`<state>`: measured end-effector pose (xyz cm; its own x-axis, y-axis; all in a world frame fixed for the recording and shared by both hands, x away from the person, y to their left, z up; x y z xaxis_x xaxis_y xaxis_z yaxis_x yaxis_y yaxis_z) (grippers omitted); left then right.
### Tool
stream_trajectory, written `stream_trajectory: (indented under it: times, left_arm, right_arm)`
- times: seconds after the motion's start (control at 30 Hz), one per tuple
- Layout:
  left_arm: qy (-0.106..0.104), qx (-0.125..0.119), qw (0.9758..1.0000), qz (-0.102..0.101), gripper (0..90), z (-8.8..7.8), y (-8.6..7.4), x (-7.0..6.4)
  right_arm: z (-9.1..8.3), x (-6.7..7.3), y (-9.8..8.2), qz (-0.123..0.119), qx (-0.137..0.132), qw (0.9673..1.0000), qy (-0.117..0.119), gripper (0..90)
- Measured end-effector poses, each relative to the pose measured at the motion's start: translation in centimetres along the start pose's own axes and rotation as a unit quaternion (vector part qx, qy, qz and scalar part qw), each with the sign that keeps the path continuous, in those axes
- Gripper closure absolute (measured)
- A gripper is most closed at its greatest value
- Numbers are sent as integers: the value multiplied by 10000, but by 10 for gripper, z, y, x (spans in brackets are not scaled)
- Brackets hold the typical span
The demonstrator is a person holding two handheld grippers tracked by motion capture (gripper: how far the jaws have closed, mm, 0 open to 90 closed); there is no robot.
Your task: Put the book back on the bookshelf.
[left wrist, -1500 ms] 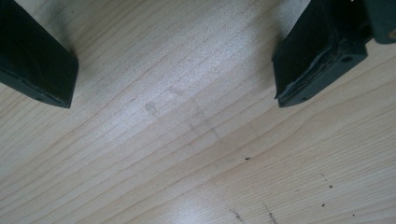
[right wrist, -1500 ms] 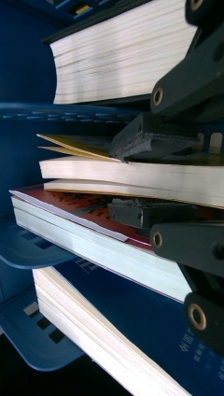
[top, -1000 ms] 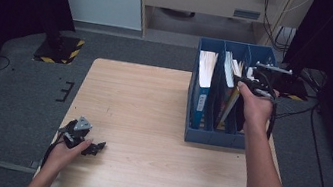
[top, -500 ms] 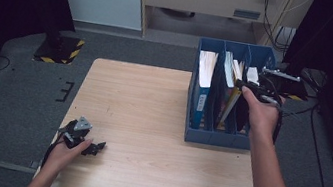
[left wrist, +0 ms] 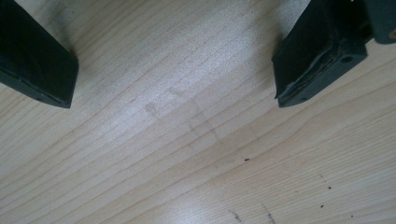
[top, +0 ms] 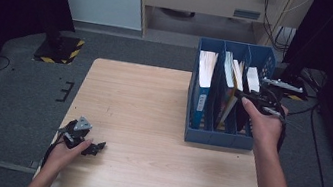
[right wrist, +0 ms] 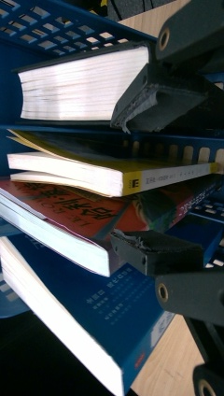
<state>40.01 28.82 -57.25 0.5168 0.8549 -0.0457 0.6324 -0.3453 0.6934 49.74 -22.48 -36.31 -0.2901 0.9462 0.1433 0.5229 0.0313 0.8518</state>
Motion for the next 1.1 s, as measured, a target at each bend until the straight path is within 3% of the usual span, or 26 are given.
stream_trajectory:
  times: [0.43,0.7,1.1]
  left_arm:
    - [-2,2,10000,2,0,0,0,0]
    - [-3,1,10000,1,0,0,0,0]
    - [-2,0,10000,1,0,0,0,0]
  right_arm:
    - [-2,7,-13,-121,-3,9999,78,265]
    - [-3,8,-16,-307,-54,9995,-57,167]
    - [-9,7,-28,-305,-139,9994,-96,77]
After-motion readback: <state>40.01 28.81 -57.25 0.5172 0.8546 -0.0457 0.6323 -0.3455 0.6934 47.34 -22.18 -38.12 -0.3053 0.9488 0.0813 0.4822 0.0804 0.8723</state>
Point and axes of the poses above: each handheld gripper's, and its own axes: z roughly forward along the jaws, y roughly out of its top, x roughly to its left, the point moved 5 cm from there along z, roughly forward along the jaws, and after that the axes turned 4 degrees about -z, right-handed, at the moved point
